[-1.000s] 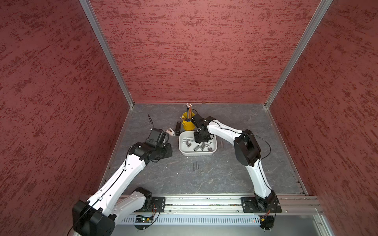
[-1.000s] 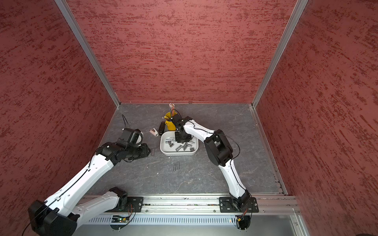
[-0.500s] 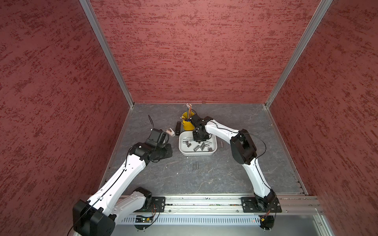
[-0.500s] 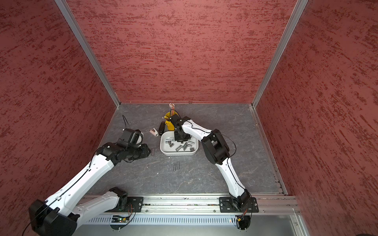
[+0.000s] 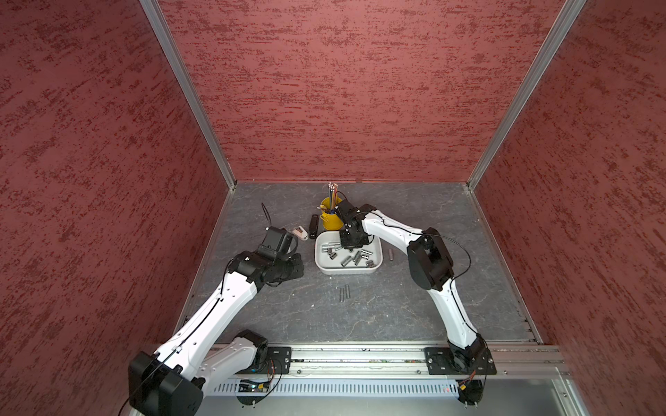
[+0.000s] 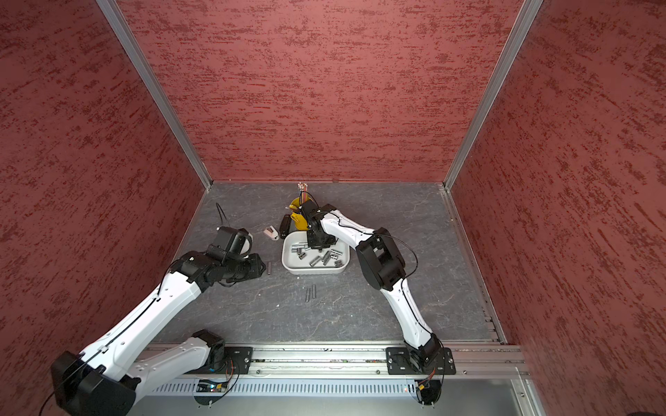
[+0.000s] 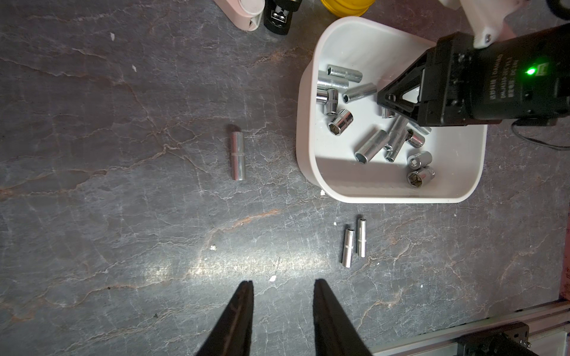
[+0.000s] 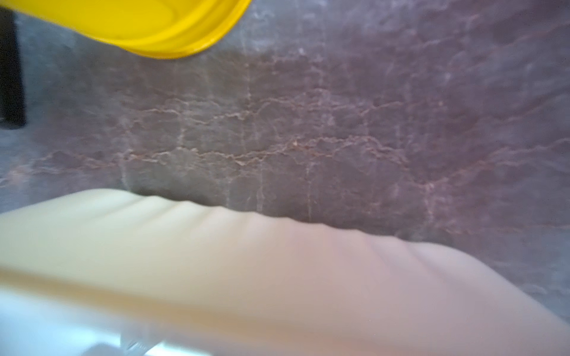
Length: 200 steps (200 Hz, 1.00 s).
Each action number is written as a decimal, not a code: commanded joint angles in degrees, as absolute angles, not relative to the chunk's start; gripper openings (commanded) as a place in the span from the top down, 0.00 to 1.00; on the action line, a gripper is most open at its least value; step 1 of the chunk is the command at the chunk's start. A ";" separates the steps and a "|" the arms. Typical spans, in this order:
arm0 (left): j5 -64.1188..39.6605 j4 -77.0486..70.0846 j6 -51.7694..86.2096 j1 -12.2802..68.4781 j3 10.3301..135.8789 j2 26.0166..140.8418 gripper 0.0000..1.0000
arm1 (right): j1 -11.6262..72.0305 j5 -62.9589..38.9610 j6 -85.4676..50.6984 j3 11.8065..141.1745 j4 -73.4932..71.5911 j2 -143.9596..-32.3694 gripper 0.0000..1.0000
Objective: Take out the socket from the storage box
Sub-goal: Pick up the socket head from the storage box, then place the socket head at the center of the board.
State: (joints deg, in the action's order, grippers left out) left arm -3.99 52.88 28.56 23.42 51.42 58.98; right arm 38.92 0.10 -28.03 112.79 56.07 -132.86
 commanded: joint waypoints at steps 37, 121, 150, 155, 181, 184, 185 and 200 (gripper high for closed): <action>-3.72 52.03 27.86 23.45 50.98 59.83 0.65 | 39.09 -0.21 -26.89 110.49 57.48 -123.26 0.85; -4.82 51.71 27.85 23.73 51.16 60.91 0.65 | 35.09 0.79 -26.07 95.93 53.79 -110.75 0.86; -4.95 51.62 27.60 23.73 51.33 61.35 0.65 | 31.42 0.27 -25.62 87.33 50.97 -105.60 0.86; -5.02 51.54 27.60 23.73 51.26 61.36 0.65 | 30.66 0.02 -25.49 85.91 50.39 -104.89 0.86; -4.82 51.49 27.60 23.73 50.98 60.82 0.64 | 26.67 -0.08 -24.97 79.33 47.80 -102.90 0.86; -4.83 51.48 27.61 23.75 50.98 60.71 0.65 | 26.23 0.06 -24.90 78.75 47.58 -102.80 0.86; -4.79 51.45 27.60 23.74 50.98 60.72 0.65 | 26.17 0.12 -24.88 78.57 47.39 -102.77 0.86; -4.46 51.50 27.63 23.73 50.89 60.54 0.64 | 23.94 -0.26 -24.22 76.31 46.04 -103.10 0.86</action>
State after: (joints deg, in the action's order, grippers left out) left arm -4.43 52.64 28.49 23.53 51.42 61.19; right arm 26.79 -0.34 -25.65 79.35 50.15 -103.68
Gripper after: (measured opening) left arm 0.354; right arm 0.191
